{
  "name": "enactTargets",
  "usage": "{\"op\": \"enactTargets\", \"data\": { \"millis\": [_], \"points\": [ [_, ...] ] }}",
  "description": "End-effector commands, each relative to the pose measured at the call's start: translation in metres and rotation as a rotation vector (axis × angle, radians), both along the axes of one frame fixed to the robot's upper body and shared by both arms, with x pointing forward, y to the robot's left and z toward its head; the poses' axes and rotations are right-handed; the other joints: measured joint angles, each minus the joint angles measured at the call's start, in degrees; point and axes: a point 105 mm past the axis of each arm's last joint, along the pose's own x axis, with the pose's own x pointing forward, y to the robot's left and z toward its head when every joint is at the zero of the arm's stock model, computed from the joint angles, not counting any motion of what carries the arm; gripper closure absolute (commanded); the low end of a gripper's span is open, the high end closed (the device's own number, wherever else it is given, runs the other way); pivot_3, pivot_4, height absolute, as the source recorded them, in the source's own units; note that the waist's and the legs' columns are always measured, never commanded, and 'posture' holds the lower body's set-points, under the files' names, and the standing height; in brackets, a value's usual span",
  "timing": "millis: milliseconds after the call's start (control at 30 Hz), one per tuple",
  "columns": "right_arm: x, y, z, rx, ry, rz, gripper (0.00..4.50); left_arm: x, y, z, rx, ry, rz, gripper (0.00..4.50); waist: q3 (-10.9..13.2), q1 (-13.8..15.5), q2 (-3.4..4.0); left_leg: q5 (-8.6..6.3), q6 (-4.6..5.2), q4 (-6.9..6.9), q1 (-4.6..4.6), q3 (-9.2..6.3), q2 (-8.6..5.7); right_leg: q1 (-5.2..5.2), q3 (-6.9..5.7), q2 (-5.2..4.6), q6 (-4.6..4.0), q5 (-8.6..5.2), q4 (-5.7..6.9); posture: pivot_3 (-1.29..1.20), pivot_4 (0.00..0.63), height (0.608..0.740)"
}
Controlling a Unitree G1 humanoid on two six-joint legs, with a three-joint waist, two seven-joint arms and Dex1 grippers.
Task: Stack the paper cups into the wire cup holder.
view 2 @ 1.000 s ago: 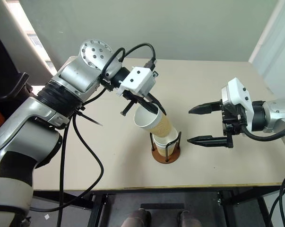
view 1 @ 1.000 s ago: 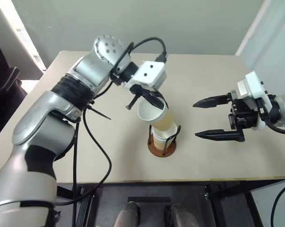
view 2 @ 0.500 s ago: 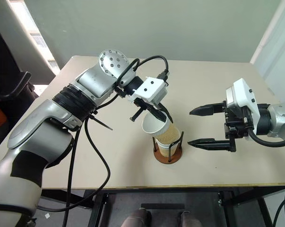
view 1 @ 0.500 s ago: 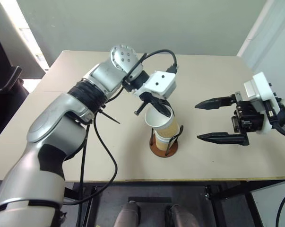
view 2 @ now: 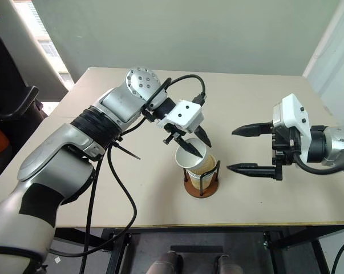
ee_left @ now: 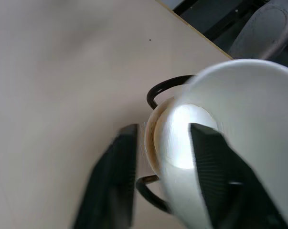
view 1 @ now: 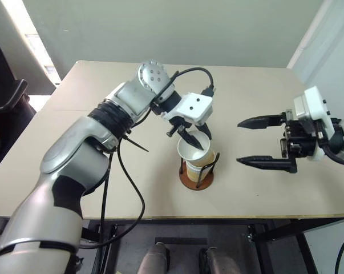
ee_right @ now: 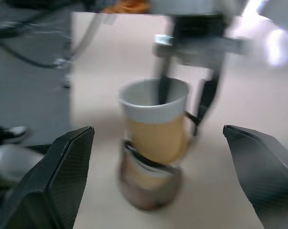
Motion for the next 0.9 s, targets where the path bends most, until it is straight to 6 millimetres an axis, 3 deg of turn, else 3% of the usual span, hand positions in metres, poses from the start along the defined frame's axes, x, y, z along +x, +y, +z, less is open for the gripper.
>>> {"op": "enactTargets", "data": {
  "millis": [33, 67, 233, 400, 567, 667, 767, 900],
  "points": [
    [-0.006, -0.003, 0.012, -0.005, -0.059, 0.002, 0.0, -0.003, 0.0, 0.009, -0.015, -0.02, -0.042, 1.11, 0.0, 0.01, 0.01, 0.0, 0.0, -0.01, 0.0, 0.02, 0.0, 0.0, 0.0, 0.01, 0.0, 0.0, -0.01, 0.0, 0.15, 0.74],
    [-0.007, -0.003, 0.011, -0.01, -0.057, 0.005, 0.0, -0.002, 0.0, 0.009, -0.013, -0.026, -0.042, 0.77, -0.01, 0.01, 0.02, -0.01, 0.01, 0.0, 0.0, 0.04, 0.0, 0.0, 0.01, 0.01, 0.01, 0.0, -0.01, 0.0, 0.15, 0.74],
    [-0.008, -0.003, 0.011, -0.015, -0.051, 0.017, 0.0, 0.002, -0.006, 0.015, -0.061, -0.044, -0.032, 0.77, -0.01, 0.09, 0.02, -0.02, 0.04, 0.04, -0.02, 0.08, -0.02, 0.0, 0.03, -0.01, 0.07, 0.0, -0.03, 0.0, 0.15, 0.74],
    [0.001, -0.003, 0.011, -0.014, -0.048, 0.028, 0.0, 0.012, 0.011, 0.049, -0.225, -0.041, 0.078, 0.77, -0.01, 0.01, 0.02, -0.06, 0.1, 0.04, 0.01, 0.21, -0.02, -0.01, 0.11, 0.0, 0.13, 0.0, -0.03, 0.0, 0.15, 0.74],
    [0.019, -0.004, 0.007, -0.023, -0.043, 0.043, 0.0, 0.01, 0.066, 0.073, -0.351, -0.017, 0.237, 0.77, -0.07, -0.96, 0.12, -0.03, 0.12, 0.01, 0.1, 0.28, 0.01, -0.03, 0.19, 0.07, 0.14, 0.0, -0.03, 0.0, 0.15, 0.74],
    [0.027, -0.006, 0.007, -0.028, -0.044, 0.052, 0.0, 0.007, 0.096, 0.077, -0.409, -0.012, 0.364, 0.77, -0.09, -1.3, 0.17, 0.0, 0.14, 0.0, 0.15, 0.31, 0.01, -0.07, 0.23, 0.09, 0.14, -0.01, -0.02, 0.0, 0.15, 0.74],
    [0.038, -0.006, 0.005, -0.02, -0.031, 0.059, 0.0, -0.004, 0.159, 0.053, -0.438, 0.04, 0.618, 0.77, -0.13, -1.73, 0.24, 0.28, -0.31, 0.0, 0.14, 0.33, 0.02, -0.13, 0.27, 0.08, 0.11, -0.03, -0.03, 0.0, 0.15, 0.74],
    [0.047, -0.009, -0.001, -0.001, 0.007, 0.063, 0.0, -0.027, 0.2, 0.02, -0.471, 0.142, 0.845, 0.77, -0.13, -2.03, 0.22, 0.33, -0.39, -0.1, 0.24, 0.4, 0.07, -0.18, 0.31, 0.07, -0.07, -0.13, 0.02, 0.0, 0.15, 0.74]
  ]
}}
